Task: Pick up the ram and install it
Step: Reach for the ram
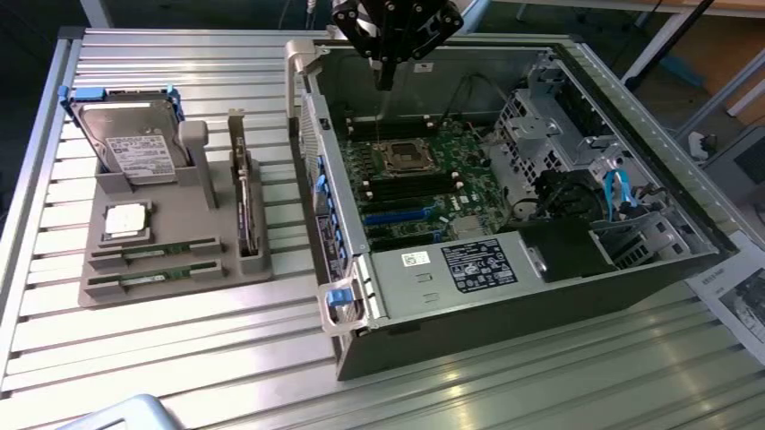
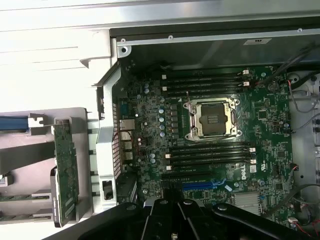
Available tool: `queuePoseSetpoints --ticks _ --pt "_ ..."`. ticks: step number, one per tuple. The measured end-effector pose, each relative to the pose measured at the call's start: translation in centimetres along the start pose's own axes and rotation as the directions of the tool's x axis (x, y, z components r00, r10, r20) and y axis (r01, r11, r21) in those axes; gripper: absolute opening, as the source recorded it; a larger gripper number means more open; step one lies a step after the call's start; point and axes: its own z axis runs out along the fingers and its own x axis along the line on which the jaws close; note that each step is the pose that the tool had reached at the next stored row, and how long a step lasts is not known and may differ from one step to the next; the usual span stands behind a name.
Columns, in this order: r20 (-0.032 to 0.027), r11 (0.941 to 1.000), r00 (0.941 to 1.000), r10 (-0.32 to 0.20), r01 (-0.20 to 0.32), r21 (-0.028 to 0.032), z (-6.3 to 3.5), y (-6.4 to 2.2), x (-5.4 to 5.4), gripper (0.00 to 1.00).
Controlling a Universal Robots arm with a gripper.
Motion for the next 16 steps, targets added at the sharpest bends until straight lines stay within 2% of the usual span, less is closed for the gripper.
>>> queuePoseSetpoints --ticks 3,6,16 --pt "0.0000 1.0000 1.0000 0.000 0.000 0.0000 0.00 -0.01 0.1 0.10" --pt "0.0001 1.0000 1.0000 0.000 0.000 -0.0001 -0.03 -0.10 1.3 0.10" --pt "0.0001 1.0000 1.0000 0.000 0.000 0.0000 -0.10 -0.30 4.0 0.10"
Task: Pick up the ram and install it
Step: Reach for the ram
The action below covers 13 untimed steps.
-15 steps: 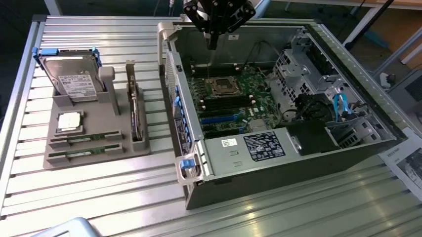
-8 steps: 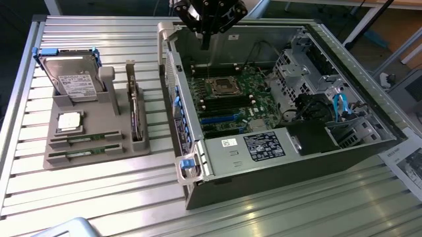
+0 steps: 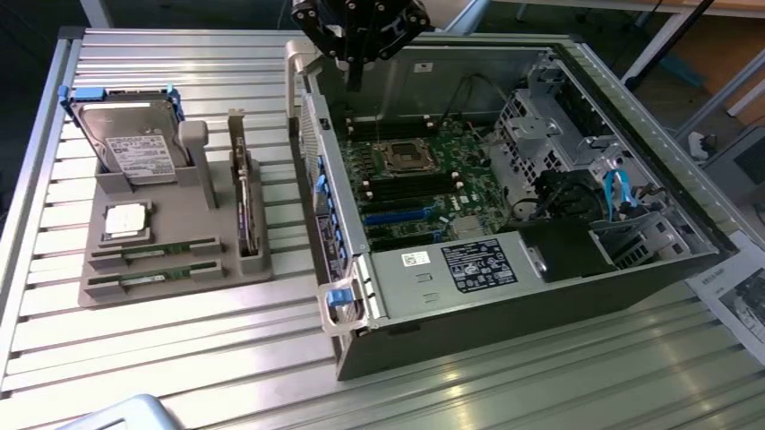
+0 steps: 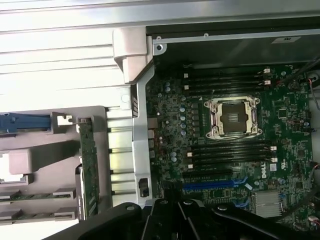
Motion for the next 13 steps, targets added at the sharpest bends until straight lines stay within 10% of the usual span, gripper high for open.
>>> queuePoseSetpoints --ticks 13 --pt "0.0000 1.0000 1.0000 0.000 0.000 0.0000 -0.07 -0.20 2.6 0.10"
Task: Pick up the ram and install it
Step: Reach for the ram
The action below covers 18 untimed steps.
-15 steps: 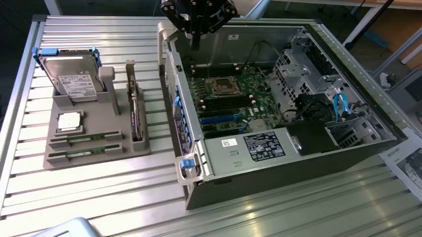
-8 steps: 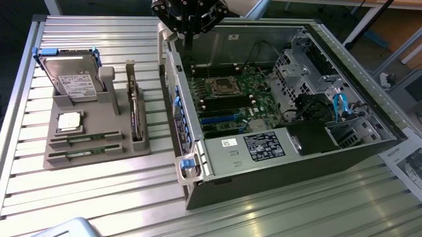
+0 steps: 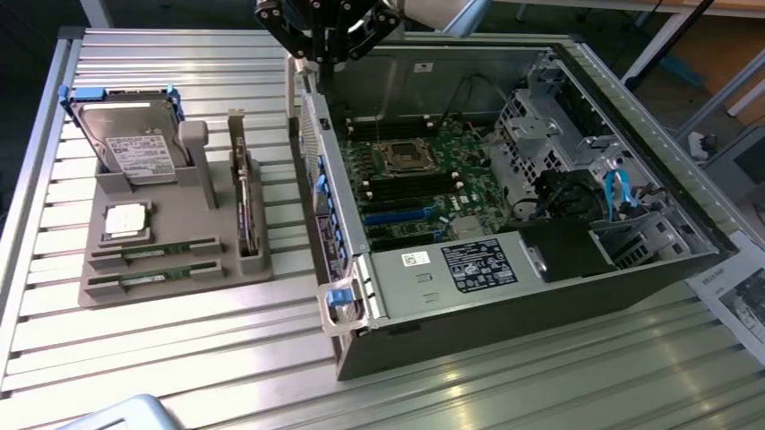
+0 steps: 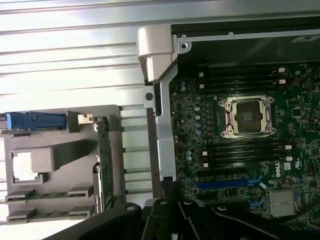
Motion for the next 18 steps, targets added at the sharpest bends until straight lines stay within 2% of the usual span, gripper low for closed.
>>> queuePoseSetpoints --ticks 8,18 --pt "-0.0001 1.0000 1.0000 0.000 0.000 0.0001 -0.07 -0.17 2.3 0.10" --pt "0.0000 1.0000 1.0000 0.000 0.000 0.0000 -0.16 -0.43 5.8 0.10"
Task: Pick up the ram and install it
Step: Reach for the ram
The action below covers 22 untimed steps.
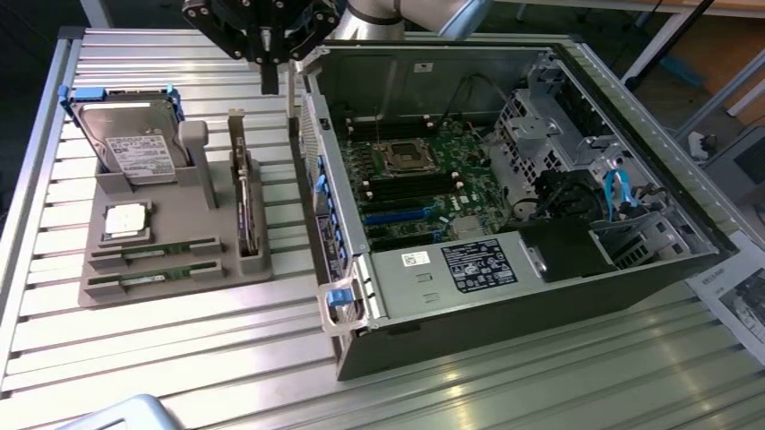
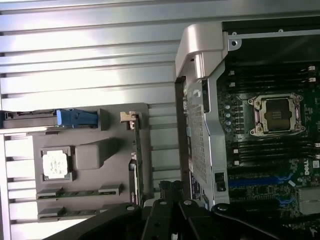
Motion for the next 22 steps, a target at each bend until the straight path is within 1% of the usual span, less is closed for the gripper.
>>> queuePoseSetpoints --ticks 1,5,6,7,9,11,16,19,22 --pt "0.0000 1.0000 1.0000 0.000 0.000 0.0000 -0.02 -0.05 0.6 0.10" --pt "0.0000 1.0000 1.0000 0.000 0.000 0.0001 -0.06 -0.17 2.2 0.10" --pt "0.0000 1.0000 1.0000 0.000 0.000 0.0000 -0.08 -0.21 2.7 0.10" --pt "-0.0002 1.0000 1.0000 0.000 0.000 0.0001 -0.11 -0.29 3.8 0.10" --pt "0.0000 1.0000 1.0000 0.000 0.000 0.0000 -0.14 -0.38 5.0 0.10" --pt "-0.0001 1.0000 1.0000 0.000 0.000 0.0001 -0.17 -0.43 5.7 0.10" --pt "-0.0001 1.0000 1.0000 0.000 0.000 0.0001 -0.20 -0.53 7.1 0.10" --pt "-0.0002 1.0000 1.0000 0.000 0.000 0.0001 -0.17 -0.56 7.3 0.10" --pt "-0.0017 1.0000 1.0000 0.000 0.000 0.0001 -0.11 -0.57 7.5 0.10"
